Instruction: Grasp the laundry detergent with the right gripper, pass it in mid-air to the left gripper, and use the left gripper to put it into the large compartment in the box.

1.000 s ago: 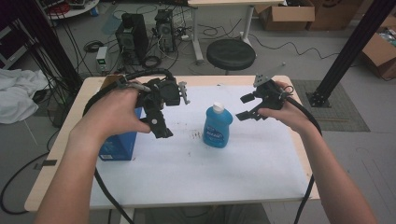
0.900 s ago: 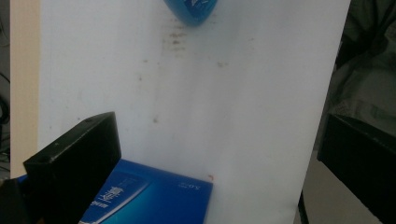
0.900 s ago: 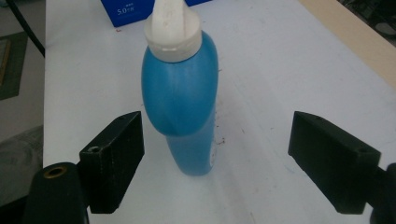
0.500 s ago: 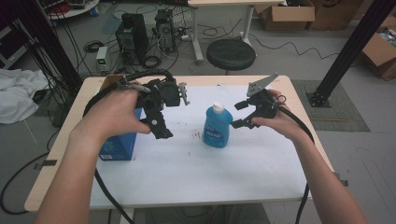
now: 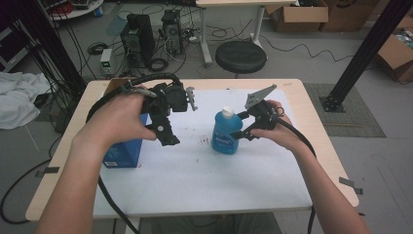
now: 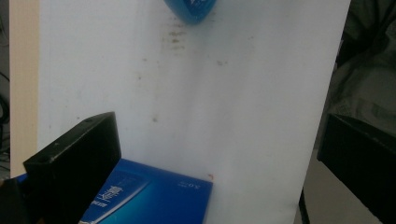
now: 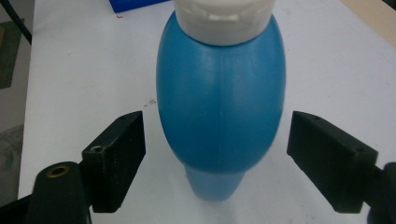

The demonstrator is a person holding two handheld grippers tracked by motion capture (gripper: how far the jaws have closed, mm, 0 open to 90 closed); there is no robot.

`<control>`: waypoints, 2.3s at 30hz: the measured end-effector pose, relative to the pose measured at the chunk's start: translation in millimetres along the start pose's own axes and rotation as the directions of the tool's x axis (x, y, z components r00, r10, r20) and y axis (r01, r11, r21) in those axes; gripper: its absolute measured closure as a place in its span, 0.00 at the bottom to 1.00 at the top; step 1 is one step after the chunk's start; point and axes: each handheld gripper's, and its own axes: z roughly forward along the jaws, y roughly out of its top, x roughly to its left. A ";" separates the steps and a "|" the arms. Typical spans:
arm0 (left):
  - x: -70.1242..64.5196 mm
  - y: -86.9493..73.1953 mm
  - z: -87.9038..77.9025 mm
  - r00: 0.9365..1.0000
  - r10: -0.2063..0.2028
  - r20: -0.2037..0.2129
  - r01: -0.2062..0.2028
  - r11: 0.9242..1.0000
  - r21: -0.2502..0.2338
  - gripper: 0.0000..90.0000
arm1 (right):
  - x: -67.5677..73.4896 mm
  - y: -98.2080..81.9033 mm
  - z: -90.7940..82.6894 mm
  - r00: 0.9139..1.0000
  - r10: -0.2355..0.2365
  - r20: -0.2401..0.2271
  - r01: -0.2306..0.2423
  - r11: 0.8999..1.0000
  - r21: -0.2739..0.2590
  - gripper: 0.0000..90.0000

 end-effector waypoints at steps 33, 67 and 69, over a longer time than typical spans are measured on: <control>-1.2 -4.1 2.0 1.000 -0.008 -0.010 0.008 1.000 -0.019 0.00 | 1.0 -1.2 28.3 0.999 0.024 0.042 -0.024 1.000 0.001 0.33; -0.1 -3.5 3.4 1.000 0.006 -0.011 -0.006 1.000 -0.015 0.00 | -2.8 -2.1 33.2 1.000 -0.024 -0.005 0.024 1.000 0.006 0.49; 0.4 -3.5 3.4 1.000 0.007 -0.013 -0.007 1.000 -0.020 0.00 | -2.8 -1.3 33.1 0.999 -0.035 -0.019 0.035 0.999 0.009 0.50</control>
